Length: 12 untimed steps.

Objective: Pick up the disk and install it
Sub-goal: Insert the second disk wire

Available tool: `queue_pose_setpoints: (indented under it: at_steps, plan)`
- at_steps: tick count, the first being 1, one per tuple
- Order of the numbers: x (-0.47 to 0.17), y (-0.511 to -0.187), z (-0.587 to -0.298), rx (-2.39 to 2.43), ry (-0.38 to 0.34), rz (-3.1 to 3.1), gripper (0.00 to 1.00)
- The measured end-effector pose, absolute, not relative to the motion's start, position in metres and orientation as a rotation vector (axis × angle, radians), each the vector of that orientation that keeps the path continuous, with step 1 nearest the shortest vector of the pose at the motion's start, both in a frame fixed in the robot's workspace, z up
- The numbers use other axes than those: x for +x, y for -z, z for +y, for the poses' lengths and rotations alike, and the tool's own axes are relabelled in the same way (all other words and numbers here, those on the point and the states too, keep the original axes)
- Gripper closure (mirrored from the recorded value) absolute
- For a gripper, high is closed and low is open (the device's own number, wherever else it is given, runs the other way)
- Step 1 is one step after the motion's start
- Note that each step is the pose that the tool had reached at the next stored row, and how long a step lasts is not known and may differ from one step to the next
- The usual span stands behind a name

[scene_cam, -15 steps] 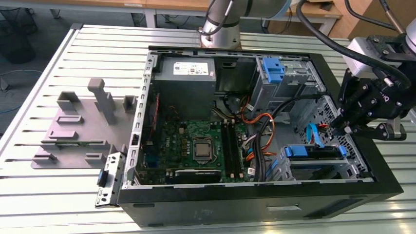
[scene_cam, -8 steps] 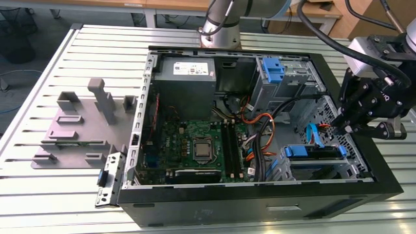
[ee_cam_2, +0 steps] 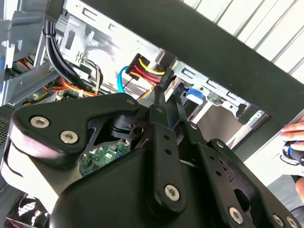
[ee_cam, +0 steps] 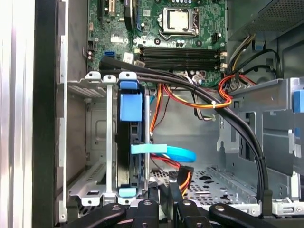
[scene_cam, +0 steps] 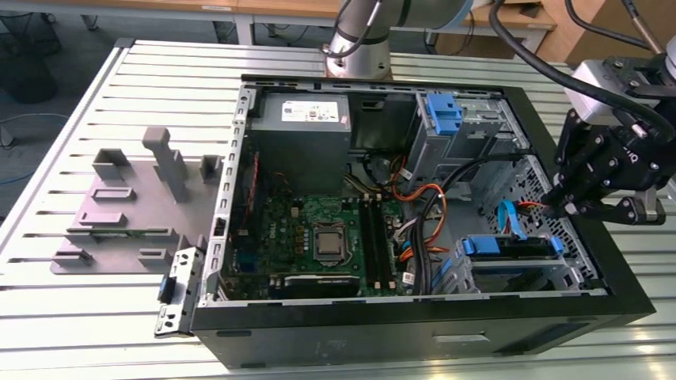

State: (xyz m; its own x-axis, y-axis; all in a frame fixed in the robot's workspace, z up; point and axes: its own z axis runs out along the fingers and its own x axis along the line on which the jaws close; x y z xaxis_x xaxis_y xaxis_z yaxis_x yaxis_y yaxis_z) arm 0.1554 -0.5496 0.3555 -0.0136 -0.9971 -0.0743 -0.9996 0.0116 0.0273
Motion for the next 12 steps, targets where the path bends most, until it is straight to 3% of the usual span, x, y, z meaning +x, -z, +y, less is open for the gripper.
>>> queue_pose_setpoints:
  at_steps: [12]
  plan:
    - [0.1643, -0.3478, -0.5496, -2.184, -0.112, 2.212, 0.76]
